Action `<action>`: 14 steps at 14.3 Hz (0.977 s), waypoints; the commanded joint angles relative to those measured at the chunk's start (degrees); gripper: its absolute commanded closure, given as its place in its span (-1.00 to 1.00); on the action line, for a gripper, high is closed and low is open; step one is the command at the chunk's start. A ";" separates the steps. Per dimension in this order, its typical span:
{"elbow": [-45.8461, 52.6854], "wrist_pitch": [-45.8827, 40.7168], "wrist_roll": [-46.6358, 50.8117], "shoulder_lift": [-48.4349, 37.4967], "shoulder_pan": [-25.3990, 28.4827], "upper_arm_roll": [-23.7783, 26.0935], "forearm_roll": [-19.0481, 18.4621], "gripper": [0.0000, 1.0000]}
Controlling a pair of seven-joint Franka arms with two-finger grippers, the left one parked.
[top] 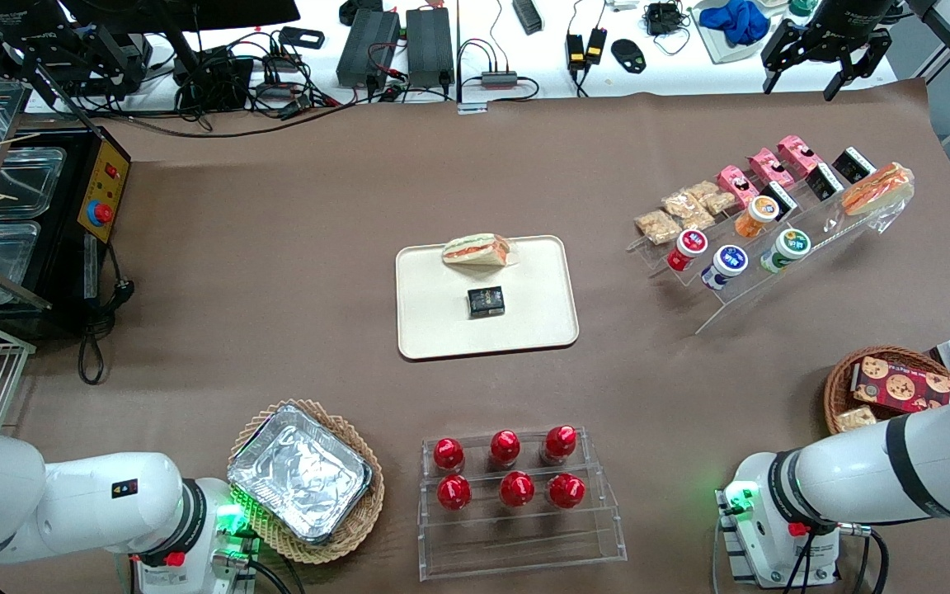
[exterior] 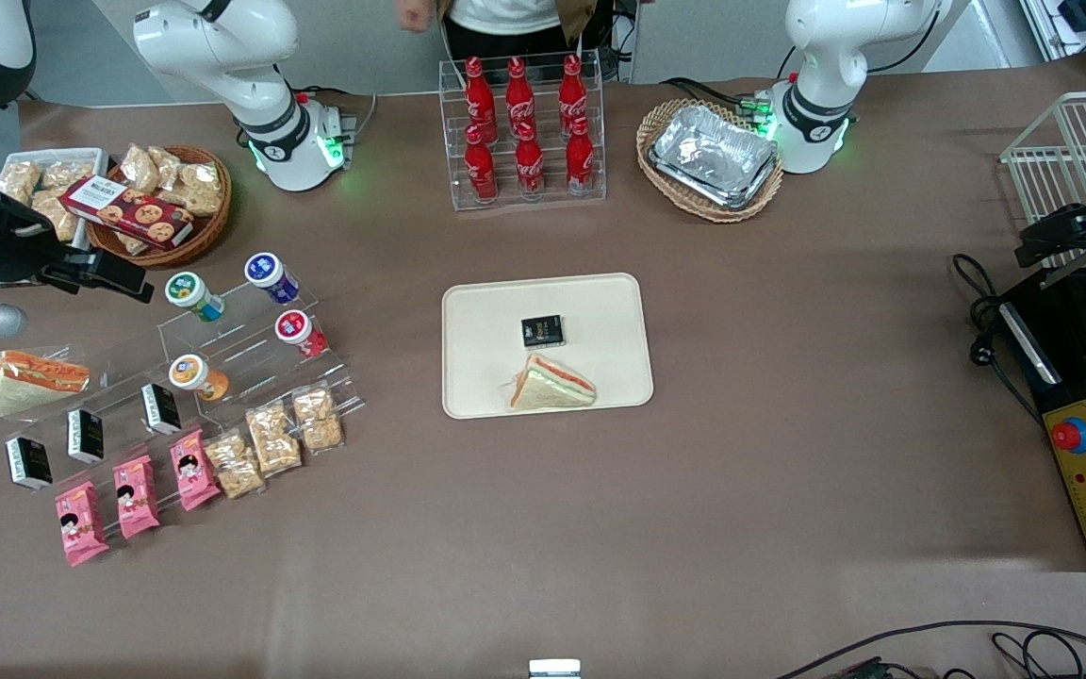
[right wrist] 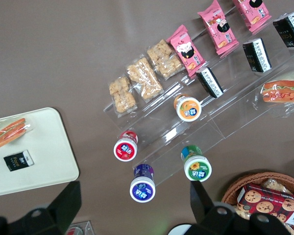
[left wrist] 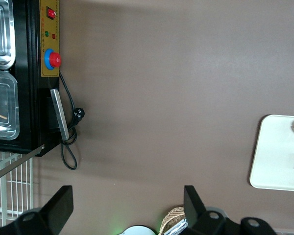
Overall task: Place green gum on tray
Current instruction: 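Move the right gripper over the acrylic stand toward the green gum jar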
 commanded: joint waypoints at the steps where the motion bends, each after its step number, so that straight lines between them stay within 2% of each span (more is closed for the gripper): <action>1: 0.85 -2.37 -0.04 0.43 -0.49 0.11 -0.46 -0.99; 3: -1.25 -4.48 0.05 -1.23 -0.66 0.02 -0.46 -0.99; 5: -8.00 -3.09 0.13 -5.79 -0.67 -0.07 -0.55 -0.99; 11: -35.06 13.24 -3.28 -22.49 -1.36 -0.33 -3.36 -0.99; 14: -40.46 17.13 -7.59 -23.92 -3.65 -0.77 -3.45 -0.99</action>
